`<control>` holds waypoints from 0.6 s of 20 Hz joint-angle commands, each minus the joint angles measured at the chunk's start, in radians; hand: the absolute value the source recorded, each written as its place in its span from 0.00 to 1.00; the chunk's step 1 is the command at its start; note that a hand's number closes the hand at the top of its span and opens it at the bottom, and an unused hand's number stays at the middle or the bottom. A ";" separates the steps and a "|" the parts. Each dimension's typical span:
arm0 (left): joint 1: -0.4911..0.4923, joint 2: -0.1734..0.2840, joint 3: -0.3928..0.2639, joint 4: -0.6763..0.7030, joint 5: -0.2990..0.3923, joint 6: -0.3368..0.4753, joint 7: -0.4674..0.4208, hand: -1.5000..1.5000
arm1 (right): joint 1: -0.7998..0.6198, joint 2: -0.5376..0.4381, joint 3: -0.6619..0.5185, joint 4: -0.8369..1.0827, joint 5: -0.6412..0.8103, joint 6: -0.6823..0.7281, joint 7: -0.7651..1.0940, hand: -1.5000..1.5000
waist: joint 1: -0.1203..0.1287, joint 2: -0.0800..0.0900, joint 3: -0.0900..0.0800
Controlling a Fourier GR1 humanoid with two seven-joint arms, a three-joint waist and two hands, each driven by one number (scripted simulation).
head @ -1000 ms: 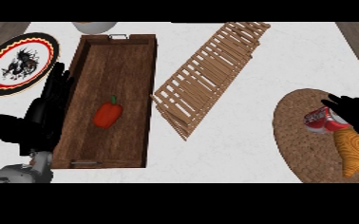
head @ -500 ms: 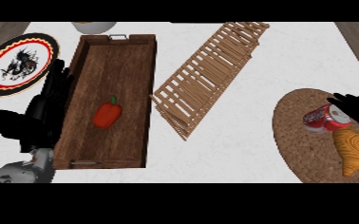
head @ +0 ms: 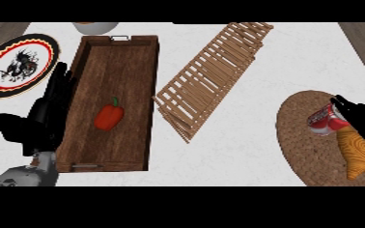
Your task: Pick the croissant from the placemat and place it in the tiered shelf
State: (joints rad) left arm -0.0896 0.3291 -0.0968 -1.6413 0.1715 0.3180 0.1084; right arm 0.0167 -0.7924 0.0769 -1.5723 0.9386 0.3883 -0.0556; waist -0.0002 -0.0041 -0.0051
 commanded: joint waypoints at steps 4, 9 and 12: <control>0.033 -0.049 -0.011 -0.066 -0.062 -0.001 0.041 0.50 | -0.051 0.028 -0.045 0.109 0.043 0.006 -0.117 0.00 | 0.003 0.004 0.005; 0.056 -0.038 0.045 -0.037 -0.044 -0.056 -0.005 0.50 | -0.025 0.131 0.004 0.120 0.117 -0.052 -0.073 0.00 | 0.003 0.004 0.005; -0.027 -0.089 -0.023 -0.038 -0.117 0.021 0.068 0.50 | -0.038 0.101 -0.006 0.225 0.142 -0.078 -0.114 0.00 | 0.004 0.006 0.006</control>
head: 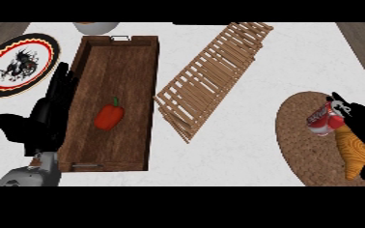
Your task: Pick the croissant from the placemat and place it in the tiered shelf
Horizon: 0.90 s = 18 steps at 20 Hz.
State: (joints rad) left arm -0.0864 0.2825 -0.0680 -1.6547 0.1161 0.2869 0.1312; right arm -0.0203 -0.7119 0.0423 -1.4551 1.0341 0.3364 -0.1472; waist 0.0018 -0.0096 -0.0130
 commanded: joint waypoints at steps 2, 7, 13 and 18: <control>0.043 -0.015 0.008 0.002 0.003 -0.030 -0.038 0.50 | -0.040 0.030 0.034 0.112 0.044 0.042 -0.008 1.00 | 0.006 0.011 0.013; 0.000 0.023 0.055 -0.041 0.022 -0.048 0.035 0.50 | -0.055 0.024 0.064 0.221 0.131 -0.140 -0.123 1.00 | 0.007 0.011 0.014; 0.014 -0.028 0.021 0.028 -0.024 -0.041 -0.033 0.50 | -0.058 0.053 0.085 0.199 0.144 -0.226 -0.214 1.00 | 0.000 0.012 0.013; 0.026 -0.023 0.018 -0.009 -0.010 -0.045 -0.010 0.50 | -0.038 0.227 0.309 -0.069 0.100 -0.128 -0.270 1.00 | 0.016 0.008 0.011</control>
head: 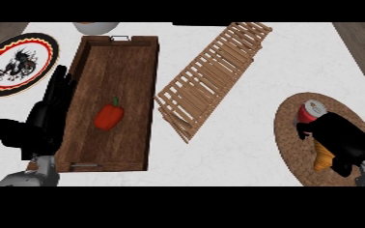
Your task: Pick the croissant from the placemat and place it in the tiered shelf
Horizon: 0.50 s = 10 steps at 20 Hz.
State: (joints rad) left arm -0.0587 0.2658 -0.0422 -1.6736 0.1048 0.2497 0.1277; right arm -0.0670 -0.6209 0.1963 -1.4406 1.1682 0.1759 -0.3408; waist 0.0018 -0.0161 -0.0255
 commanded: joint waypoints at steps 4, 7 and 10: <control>0.010 0.003 0.015 0.002 -0.004 0.004 -0.005 0.50 | 0.097 0.173 0.178 -0.193 -0.119 0.114 -0.092 1.00 | -0.012 0.010 0.024; -0.009 -0.005 0.011 0.028 -0.014 0.006 -0.012 0.50 | 0.119 0.124 0.135 -0.351 -0.213 0.248 -0.107 1.00 | -0.030 0.010 0.023; 0.015 -0.010 0.015 0.031 -0.007 -0.004 -0.024 0.50 | 0.149 0.153 0.089 -0.555 -0.316 0.352 -0.038 1.00 | -0.033 0.008 0.022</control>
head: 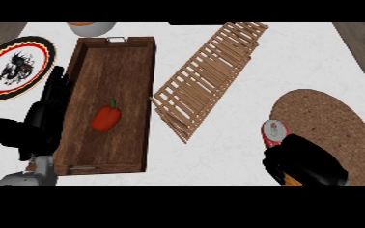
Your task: Pick the croissant from the placemat and place it in the tiered shelf
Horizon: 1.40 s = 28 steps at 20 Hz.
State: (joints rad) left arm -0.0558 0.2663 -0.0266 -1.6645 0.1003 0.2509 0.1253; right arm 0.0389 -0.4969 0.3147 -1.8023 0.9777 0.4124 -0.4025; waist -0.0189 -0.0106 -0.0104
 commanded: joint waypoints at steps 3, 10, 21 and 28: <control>0.015 0.018 0.028 0.002 0.006 -0.011 -0.009 0.50 | 0.072 0.159 -0.091 -0.279 -0.291 0.191 0.129 1.00 | -0.014 0.002 0.007; 0.058 -0.032 -0.022 -0.012 -0.013 -0.004 -0.027 0.50 | 0.003 0.244 -0.392 -0.521 -0.609 0.341 0.458 1.00 | 0.002 0.007 0.007; -0.010 -0.013 0.025 -0.032 -0.018 -0.028 0.021 0.50 | -0.509 0.211 -0.470 -0.333 -0.828 0.294 0.934 1.00 | 0.029 0.010 0.009; -0.030 -0.067 -0.017 -0.039 -0.079 0.007 0.045 0.50 | -0.597 0.217 -0.481 -0.078 -0.688 0.189 0.751 1.00 | 0.034 0.013 0.011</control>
State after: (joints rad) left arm -0.0890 0.2192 -0.0214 -1.6623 0.0541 0.2338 0.1415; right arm -0.5147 -0.2925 -0.1778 -2.0234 0.1882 0.6691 0.4647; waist 0.0074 0.0005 -0.0008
